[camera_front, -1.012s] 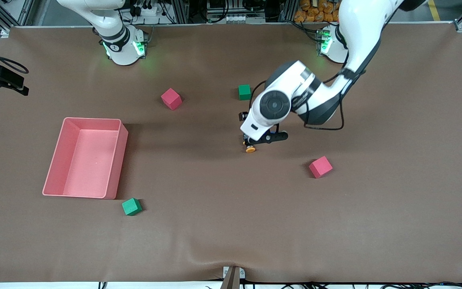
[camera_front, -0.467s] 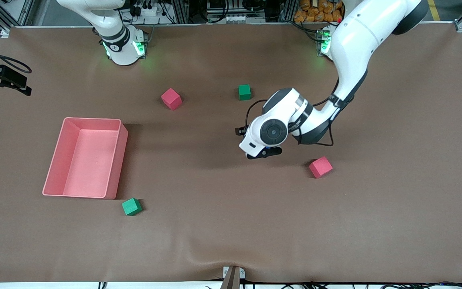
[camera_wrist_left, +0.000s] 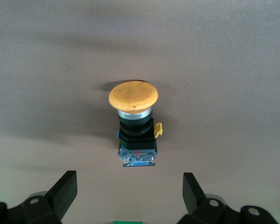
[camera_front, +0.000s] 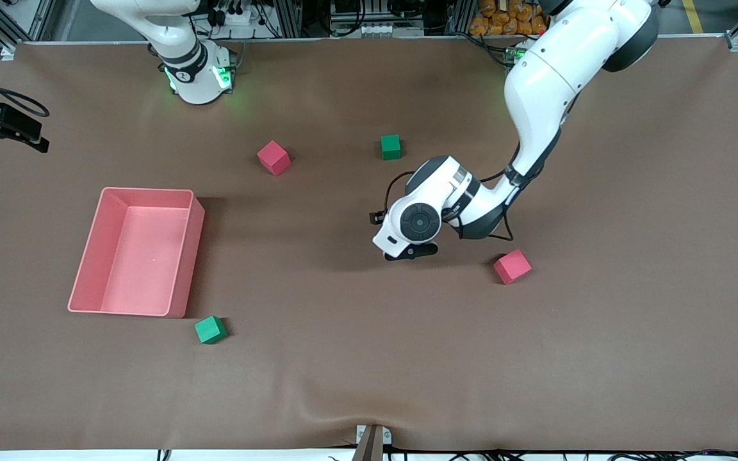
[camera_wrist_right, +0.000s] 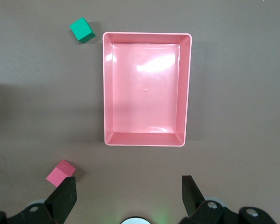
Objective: Place and upright button with both arms
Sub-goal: 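Lower the left gripper and grasp the button's black base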
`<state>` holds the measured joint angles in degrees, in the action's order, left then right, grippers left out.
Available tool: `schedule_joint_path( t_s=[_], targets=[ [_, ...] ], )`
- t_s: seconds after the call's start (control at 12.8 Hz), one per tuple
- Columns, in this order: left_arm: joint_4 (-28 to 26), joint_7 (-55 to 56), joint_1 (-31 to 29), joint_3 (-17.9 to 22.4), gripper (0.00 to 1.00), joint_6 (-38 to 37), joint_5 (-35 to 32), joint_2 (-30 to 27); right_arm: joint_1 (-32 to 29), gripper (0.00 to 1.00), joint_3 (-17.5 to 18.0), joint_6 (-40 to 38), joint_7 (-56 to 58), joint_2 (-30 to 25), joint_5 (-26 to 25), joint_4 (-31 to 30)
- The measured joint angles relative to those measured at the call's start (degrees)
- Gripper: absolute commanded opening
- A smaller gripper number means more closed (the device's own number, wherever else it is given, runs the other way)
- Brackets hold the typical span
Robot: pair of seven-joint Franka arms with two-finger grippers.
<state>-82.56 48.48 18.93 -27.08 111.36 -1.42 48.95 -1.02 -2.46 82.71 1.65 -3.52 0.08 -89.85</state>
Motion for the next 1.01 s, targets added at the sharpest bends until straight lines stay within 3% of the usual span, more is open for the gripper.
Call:
schedule_joint_path(
  t_s=[0.7,0.93,1.01],
  targets=[
    [1.4,-0.6,0.2,1.0,1.0,2.2,0.0,3.1,0.0,1.0,-0.2,-2.7,-2.2,0.0,0.1,2.1],
    [1.6,1.0,0.8,1.5,0.93,2.7,0.0,4.0,0.0,1.0,-0.2,-2.7,-2.2,0.0,0.1,2.1],
    [1.7,1.4,1.0,1.6,0.86,2.7,0.0,4.0,0.0,1.0,-0.2,-2.7,-2.2,0.0,0.1,2.2]
  ],
)
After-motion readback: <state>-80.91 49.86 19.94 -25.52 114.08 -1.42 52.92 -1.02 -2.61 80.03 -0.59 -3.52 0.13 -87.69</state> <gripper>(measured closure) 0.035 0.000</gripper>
